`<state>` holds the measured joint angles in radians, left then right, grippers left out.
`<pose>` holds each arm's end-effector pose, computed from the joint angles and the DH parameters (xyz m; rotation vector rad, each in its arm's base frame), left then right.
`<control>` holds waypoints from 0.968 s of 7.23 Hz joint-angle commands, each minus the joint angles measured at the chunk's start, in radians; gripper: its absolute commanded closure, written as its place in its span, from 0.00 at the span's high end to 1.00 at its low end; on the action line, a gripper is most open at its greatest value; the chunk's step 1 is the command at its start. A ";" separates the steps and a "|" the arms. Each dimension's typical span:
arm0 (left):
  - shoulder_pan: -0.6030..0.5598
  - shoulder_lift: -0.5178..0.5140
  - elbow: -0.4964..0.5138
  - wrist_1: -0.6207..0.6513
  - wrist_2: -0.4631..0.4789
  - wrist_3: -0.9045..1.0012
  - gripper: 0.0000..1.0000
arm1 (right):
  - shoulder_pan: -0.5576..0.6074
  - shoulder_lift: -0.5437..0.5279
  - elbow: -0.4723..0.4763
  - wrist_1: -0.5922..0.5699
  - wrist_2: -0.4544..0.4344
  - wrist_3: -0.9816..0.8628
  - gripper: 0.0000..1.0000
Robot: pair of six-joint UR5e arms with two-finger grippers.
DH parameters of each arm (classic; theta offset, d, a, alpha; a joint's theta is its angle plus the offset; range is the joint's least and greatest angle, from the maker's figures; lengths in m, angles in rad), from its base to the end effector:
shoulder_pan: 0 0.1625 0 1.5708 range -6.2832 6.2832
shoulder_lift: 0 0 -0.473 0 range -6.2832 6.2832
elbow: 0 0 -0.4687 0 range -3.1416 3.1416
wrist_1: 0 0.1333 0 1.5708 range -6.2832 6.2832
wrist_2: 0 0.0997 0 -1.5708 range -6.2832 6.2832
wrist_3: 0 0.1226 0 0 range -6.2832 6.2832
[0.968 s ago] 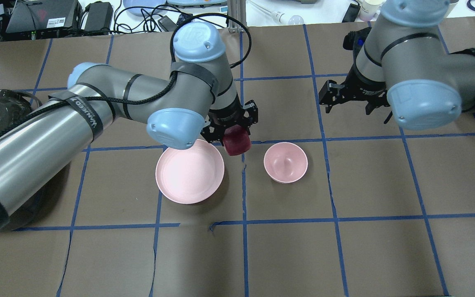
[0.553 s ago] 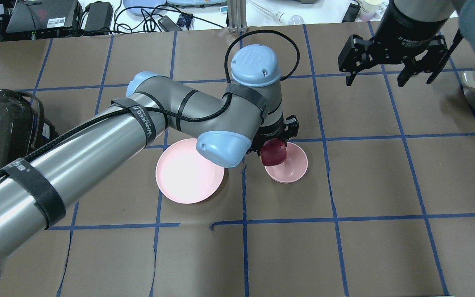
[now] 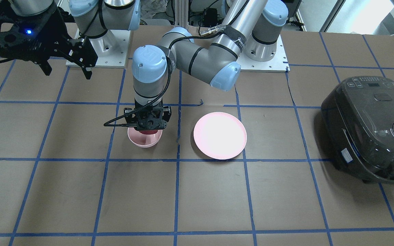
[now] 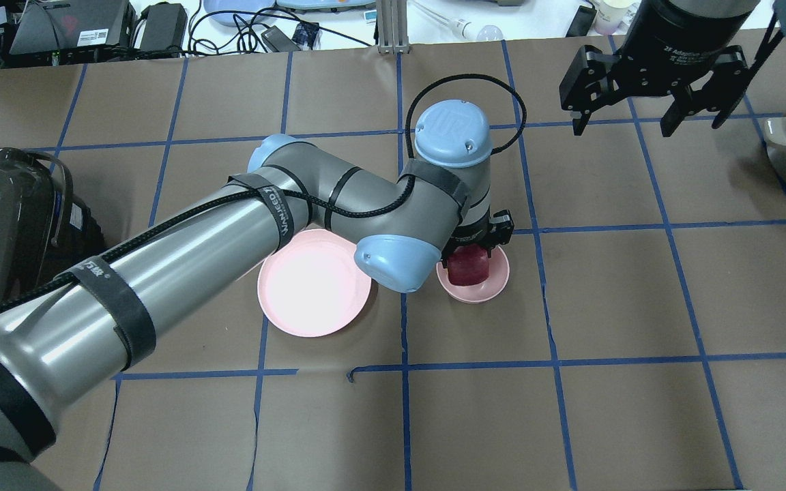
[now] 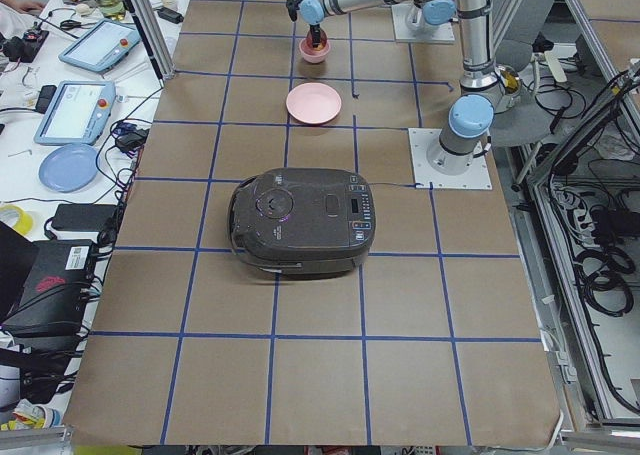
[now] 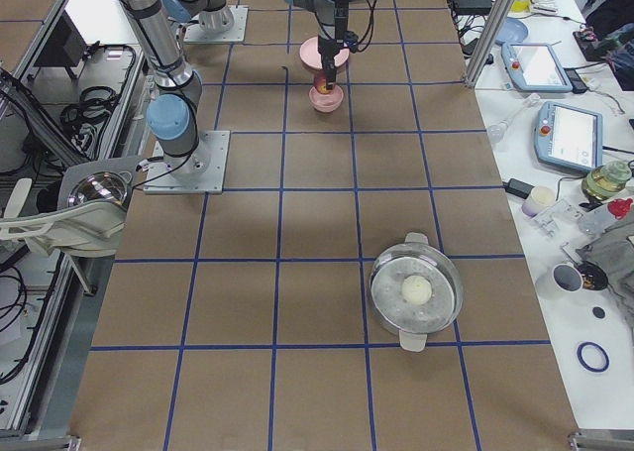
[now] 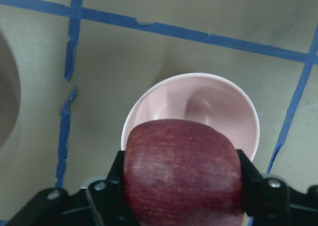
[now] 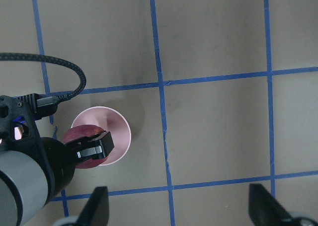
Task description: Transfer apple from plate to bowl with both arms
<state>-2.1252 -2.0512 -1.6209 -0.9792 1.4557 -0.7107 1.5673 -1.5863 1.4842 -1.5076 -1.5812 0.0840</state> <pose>-0.5095 -0.5429 0.2293 0.2299 -3.0038 -0.0284 0.1301 -0.5638 0.5646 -0.1373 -3.1291 0.0615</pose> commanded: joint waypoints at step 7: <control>-0.012 -0.064 0.001 0.085 0.006 0.011 0.93 | 0.048 0.023 0.007 -0.066 -0.005 0.005 1.00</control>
<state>-2.1368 -2.1106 -1.6194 -0.9136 1.4622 -0.7006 1.6148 -1.5632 1.4910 -1.5774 -1.5869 0.0859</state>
